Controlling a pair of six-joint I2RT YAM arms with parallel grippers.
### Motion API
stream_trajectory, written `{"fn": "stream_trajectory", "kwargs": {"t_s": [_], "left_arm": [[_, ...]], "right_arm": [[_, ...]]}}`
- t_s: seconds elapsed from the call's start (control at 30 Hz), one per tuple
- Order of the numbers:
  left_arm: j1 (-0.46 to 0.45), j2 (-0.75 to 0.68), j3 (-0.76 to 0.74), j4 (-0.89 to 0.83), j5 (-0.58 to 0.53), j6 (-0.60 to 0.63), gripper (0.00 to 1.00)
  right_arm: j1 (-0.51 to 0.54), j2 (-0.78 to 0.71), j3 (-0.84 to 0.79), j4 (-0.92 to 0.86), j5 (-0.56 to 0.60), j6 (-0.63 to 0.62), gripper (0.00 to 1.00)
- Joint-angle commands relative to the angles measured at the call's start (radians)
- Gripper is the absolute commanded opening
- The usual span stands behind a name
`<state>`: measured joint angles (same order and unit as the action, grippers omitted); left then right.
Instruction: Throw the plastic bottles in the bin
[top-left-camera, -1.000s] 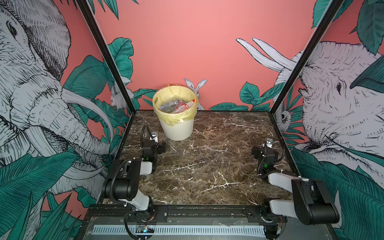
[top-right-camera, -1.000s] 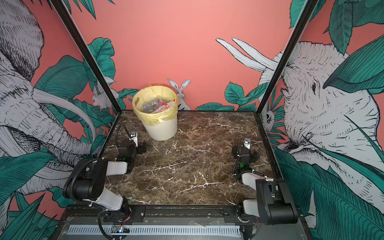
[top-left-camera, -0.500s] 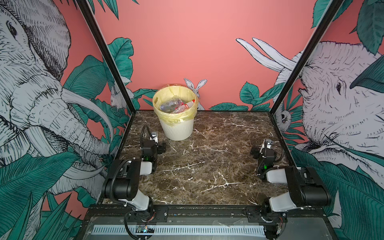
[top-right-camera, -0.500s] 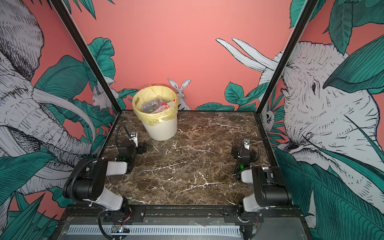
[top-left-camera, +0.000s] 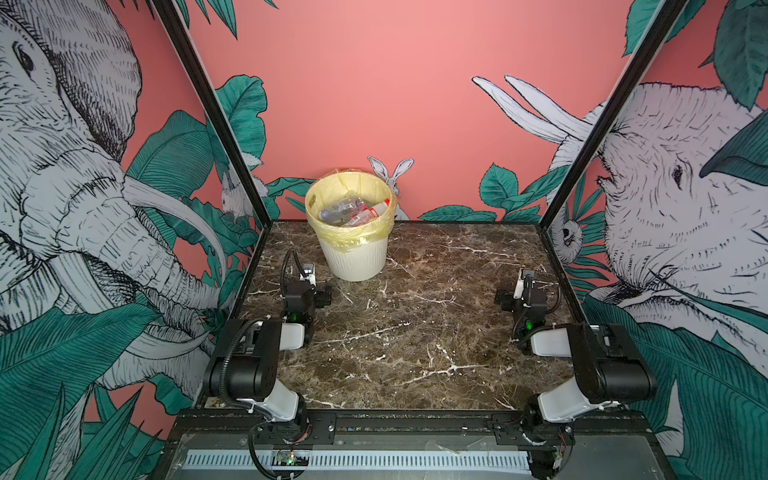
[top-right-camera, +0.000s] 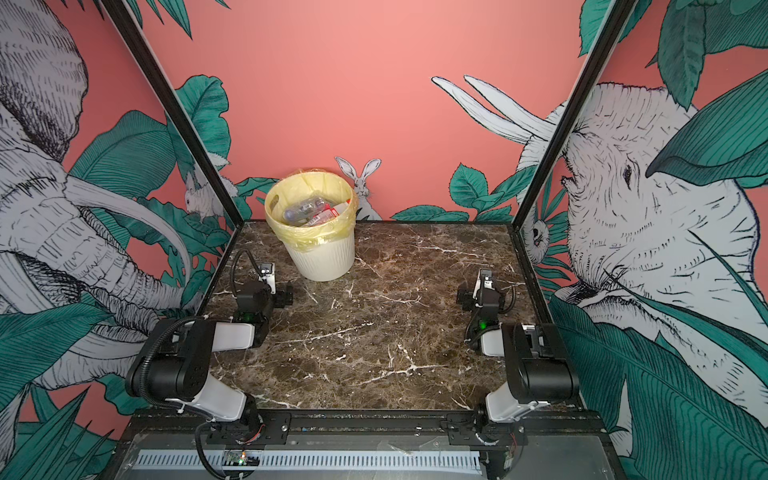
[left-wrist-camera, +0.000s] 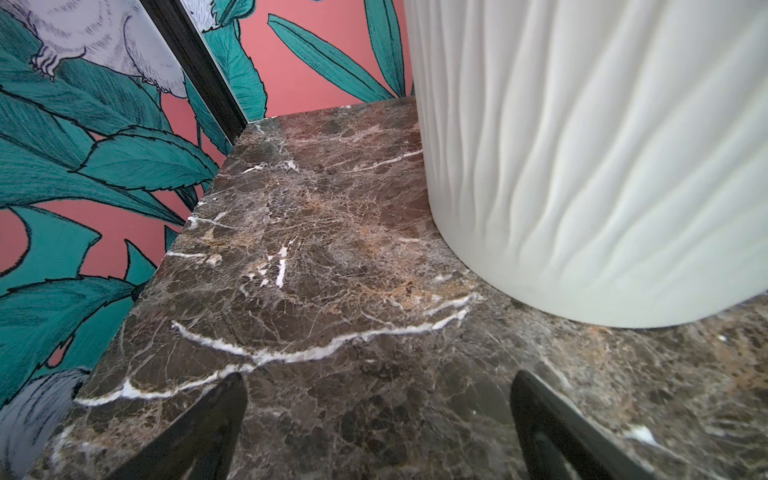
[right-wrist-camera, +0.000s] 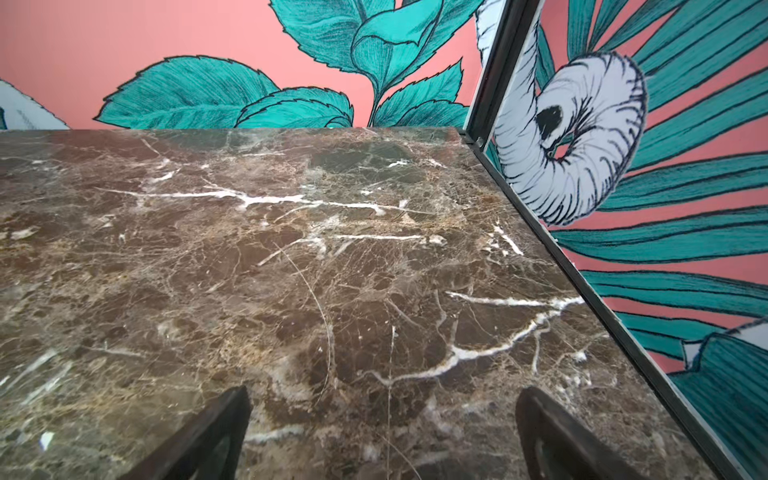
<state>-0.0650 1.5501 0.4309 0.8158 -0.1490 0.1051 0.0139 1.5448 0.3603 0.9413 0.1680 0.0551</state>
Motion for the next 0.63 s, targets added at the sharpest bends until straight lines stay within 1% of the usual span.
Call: {"fn": "stream_trajectory", "kwargs": {"t_s": [0.0,0.4,0.47,0.5,0.6], "left_arm": [[0.001,-0.008,-0.012,0.029,0.008,-0.002,1.00],[0.000,-0.008,-0.012,0.029,0.008,-0.001,1.00],[0.001,-0.008,-0.012,0.030,0.008,-0.001,1.00],[0.001,-0.008,-0.012,0.030,0.007,-0.001,1.00],[0.001,-0.008,-0.013,0.029,0.008,-0.002,1.00]], "right_arm": [[-0.002,0.001,0.002,0.019,-0.013,-0.012,0.99],[-0.002,0.000,0.005,0.014,-0.022,-0.016,0.99],[-0.001,0.002,0.018,-0.009,-0.036,-0.024,0.99],[0.004,0.000,0.030,-0.037,-0.036,-0.035,0.99],[0.015,0.000,0.022,-0.020,-0.022,-0.043,0.99]]}}
